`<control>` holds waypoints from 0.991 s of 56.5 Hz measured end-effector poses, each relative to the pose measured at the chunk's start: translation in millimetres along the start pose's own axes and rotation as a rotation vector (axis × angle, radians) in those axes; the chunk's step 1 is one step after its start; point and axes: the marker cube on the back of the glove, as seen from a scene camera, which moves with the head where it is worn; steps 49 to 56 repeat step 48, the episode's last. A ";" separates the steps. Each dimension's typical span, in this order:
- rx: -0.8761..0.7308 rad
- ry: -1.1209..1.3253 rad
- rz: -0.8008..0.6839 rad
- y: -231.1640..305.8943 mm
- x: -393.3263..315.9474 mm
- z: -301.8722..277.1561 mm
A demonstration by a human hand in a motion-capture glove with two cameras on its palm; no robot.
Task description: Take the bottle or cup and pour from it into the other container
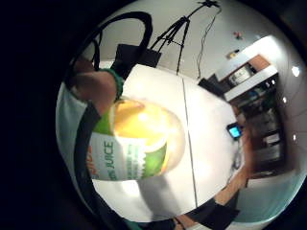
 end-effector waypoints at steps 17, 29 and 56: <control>0.027 0.626 -0.458 4.8 -43.2 26.3; 0.033 0.846 -0.567 11.2 -60.6 51.5; 0.013 0.846 -0.602 8.7 -65.2 61.0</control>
